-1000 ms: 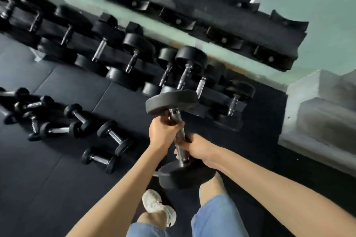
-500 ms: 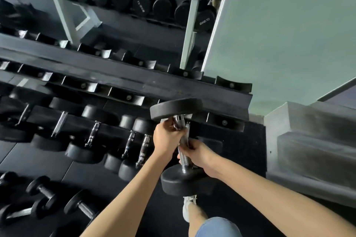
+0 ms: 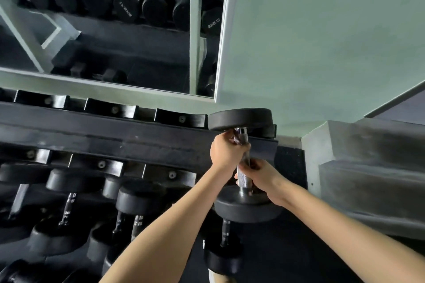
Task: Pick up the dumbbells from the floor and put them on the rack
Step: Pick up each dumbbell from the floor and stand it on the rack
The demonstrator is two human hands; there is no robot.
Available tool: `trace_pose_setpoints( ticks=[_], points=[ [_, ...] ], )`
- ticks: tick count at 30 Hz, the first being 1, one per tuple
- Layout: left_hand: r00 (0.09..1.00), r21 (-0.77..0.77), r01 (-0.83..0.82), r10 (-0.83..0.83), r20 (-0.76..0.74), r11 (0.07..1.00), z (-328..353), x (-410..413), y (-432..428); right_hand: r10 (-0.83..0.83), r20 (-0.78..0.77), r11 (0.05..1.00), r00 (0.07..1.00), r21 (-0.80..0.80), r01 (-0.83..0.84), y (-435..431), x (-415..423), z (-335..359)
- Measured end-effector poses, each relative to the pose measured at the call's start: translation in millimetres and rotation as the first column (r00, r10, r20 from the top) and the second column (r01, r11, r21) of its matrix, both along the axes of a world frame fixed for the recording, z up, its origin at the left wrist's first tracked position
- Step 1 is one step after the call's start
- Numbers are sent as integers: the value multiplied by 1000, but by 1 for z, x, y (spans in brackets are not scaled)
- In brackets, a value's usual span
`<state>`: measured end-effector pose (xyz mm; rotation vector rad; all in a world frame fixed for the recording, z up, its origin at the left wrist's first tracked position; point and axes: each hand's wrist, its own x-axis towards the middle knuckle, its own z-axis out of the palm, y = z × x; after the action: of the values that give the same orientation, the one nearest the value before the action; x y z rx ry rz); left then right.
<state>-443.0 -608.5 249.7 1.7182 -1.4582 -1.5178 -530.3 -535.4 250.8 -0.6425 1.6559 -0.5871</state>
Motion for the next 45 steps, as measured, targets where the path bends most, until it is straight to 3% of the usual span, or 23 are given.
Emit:
trace_pose_setpoints(
  ticks=[4,12,17,25,28,31,33,35,38,41,45],
  points=[
    [999,5,47,-47,-1,999,-15,-31,-17,-32,-10,999,999,23,32,-16,-30,-13],
    [968,-14,198,-193,157,980,-44,-49,-27,-105,40,992,994,77,101,-18,-40,-50],
    [982,11,167,-167,87,986,-46,-45,-22,-100,68,993,993,68,95,-16,-41,-51],
    [962,35,250,-252,106,968,-38,-32,-20,-70,-43,992,997,98,74,-16,-34,-41],
    [989,53,136,-139,43,989,-32,-1,-11,43,-376,998,926,67,-20,-12,-22,-30],
    [1000,35,2,-3,16,999,-32,48,6,27,-774,989,632,-71,-130,4,-1,-10],
    [995,38,-96,96,-1,995,-33,89,23,-102,-846,944,523,-248,-218,19,25,1],
    [982,45,-189,190,-23,981,-33,130,44,-183,-820,870,542,-392,-300,36,58,7],
    [952,69,-296,300,-53,953,-36,195,88,-125,-748,795,652,-469,-385,69,117,7],
    [911,104,-403,409,-55,909,-47,266,142,42,-685,777,727,-435,-455,110,179,-13],
    [839,170,-531,543,-27,830,-67,362,237,274,-651,763,708,-302,-572,182,263,-59]
  ],
)
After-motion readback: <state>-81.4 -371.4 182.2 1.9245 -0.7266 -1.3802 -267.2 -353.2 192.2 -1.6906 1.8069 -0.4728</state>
